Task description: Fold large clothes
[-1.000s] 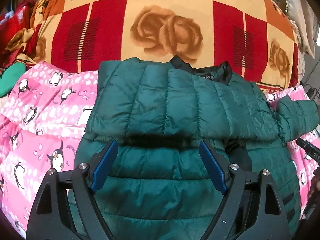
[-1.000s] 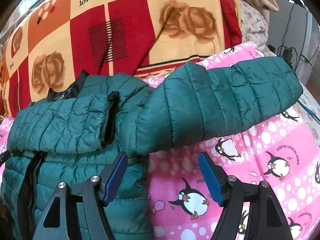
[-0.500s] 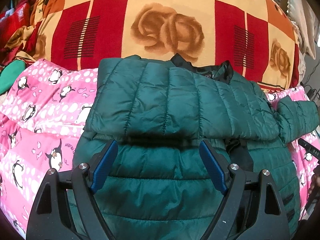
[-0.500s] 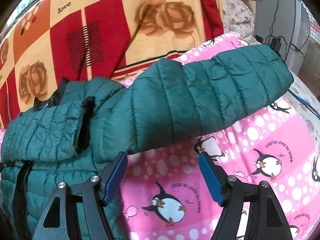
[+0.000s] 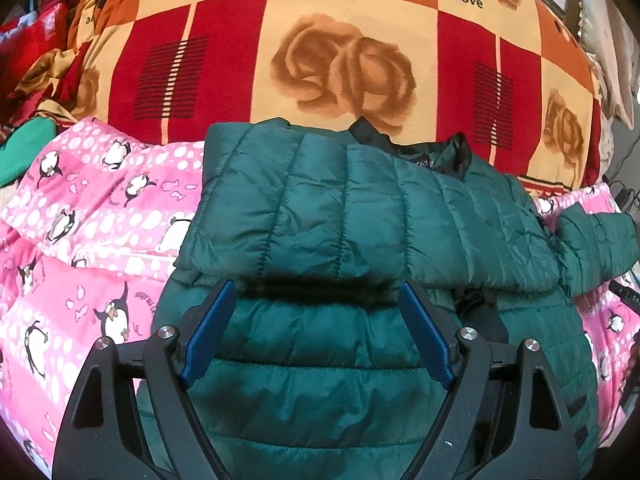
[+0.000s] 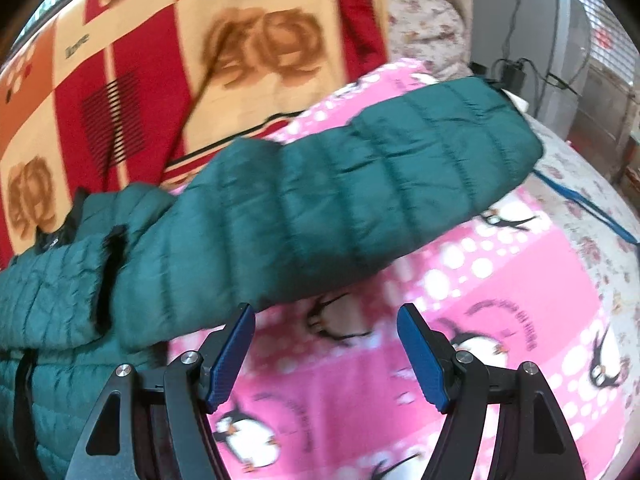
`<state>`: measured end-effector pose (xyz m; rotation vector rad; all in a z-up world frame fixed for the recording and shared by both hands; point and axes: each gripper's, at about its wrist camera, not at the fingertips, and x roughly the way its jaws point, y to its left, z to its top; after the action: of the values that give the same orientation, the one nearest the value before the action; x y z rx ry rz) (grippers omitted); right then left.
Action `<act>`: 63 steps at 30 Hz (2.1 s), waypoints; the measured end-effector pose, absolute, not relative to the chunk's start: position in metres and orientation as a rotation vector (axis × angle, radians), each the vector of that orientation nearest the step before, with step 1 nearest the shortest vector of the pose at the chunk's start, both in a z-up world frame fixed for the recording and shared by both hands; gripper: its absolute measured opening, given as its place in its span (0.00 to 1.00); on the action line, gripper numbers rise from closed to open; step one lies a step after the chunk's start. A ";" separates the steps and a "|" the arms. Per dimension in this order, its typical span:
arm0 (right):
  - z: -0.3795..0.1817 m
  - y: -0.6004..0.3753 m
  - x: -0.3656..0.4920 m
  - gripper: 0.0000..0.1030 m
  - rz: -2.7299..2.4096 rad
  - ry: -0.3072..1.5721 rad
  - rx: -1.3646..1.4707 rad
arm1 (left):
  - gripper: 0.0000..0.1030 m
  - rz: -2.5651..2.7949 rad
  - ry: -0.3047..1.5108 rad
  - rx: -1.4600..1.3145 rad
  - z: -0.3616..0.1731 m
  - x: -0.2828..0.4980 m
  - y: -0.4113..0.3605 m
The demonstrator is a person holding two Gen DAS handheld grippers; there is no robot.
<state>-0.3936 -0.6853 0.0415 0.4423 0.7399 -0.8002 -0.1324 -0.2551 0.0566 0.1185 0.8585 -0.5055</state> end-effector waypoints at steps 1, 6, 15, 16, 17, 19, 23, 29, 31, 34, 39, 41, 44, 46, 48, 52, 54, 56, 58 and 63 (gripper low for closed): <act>0.043 -0.693 -0.397 0.69 -0.816 0.738 0.449 | 0.81 -0.504 0.858 0.115 0.057 -0.132 -0.255; 0.050 -0.731 -0.414 0.69 -0.887 0.710 0.478 | 0.81 -0.503 0.847 0.107 0.058 -0.132 -0.254; 0.060 -0.808 -0.440 0.75 -1.007 0.611 0.607 | 0.81 -0.499 0.856 0.111 0.052 -0.129 -0.256; 0.060 -0.814 -0.440 0.75 -1.012 0.606 0.617 | 0.81 -0.498 0.859 0.113 0.051 -0.128 -0.257; 0.060 -0.820 -0.440 0.75 -1.015 0.602 0.626 | 0.81 -0.495 0.865 0.117 0.048 -0.127 -0.258; 0.058 -0.831 -0.438 0.75 -1.026 0.599 0.637 | 0.81 -0.495 0.875 0.120 0.046 -0.126 -0.260; 0.053 -0.851 -0.437 0.75 -1.038 0.564 0.680 | 0.81 -0.495 0.877 0.125 0.043 -0.126 -0.262; 0.055 -0.858 -0.429 0.57 -1.042 0.515 0.661 | 0.81 -0.493 0.895 0.137 0.037 -0.124 -0.265; 0.063 -0.851 -0.423 0.42 -1.037 0.499 0.596 | 0.81 -0.493 0.896 0.133 0.037 -0.123 -0.264; 0.074 -0.839 -0.421 0.24 -0.981 0.447 0.578 | 0.81 -0.492 0.894 0.123 0.039 -0.123 -0.262; 0.091 -0.814 -0.425 0.19 -0.808 0.350 0.632 | 0.81 -0.495 0.877 0.103 0.047 -0.126 -0.257; 0.098 -0.799 -0.423 0.18 -0.757 0.345 0.624 | 0.81 -0.500 0.867 0.102 0.051 -0.128 -0.256; 0.111 -0.773 -0.417 0.18 -0.682 0.340 0.598 | 0.81 -0.503 0.842 0.101 0.058 -0.131 -0.254; 0.116 -0.757 -0.411 0.16 -0.646 0.348 0.580 | 0.81 -0.502 0.828 0.097 0.062 -0.132 -0.253; 0.121 -0.741 -0.403 0.15 -0.604 0.352 0.569 | 0.81 -0.503 0.826 0.091 0.064 -0.132 -0.251; 0.129 -0.711 -0.386 0.12 -0.530 0.372 0.521 | 0.81 -0.500 0.828 0.081 0.065 -0.131 -0.249; 0.136 -0.694 -0.375 0.12 -0.486 0.377 0.497 | 0.81 -0.500 0.828 0.078 0.066 -0.132 -0.248; 0.141 -0.680 -0.365 0.12 -0.444 0.380 0.484 | 0.81 -0.502 0.826 0.079 0.066 -0.132 -0.248; 0.147 -0.658 -0.351 0.12 -0.388 0.390 0.447 | 0.81 -0.503 0.824 0.081 0.067 -0.133 -0.249; 0.149 -0.617 -0.317 0.12 -0.294 0.433 0.391 | 0.81 -0.503 0.824 0.080 0.068 -0.133 -0.248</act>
<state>-0.3166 -0.6173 0.1489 0.3914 0.4328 -0.2937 -0.1335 -0.2479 0.0678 0.0803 0.8239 -0.5028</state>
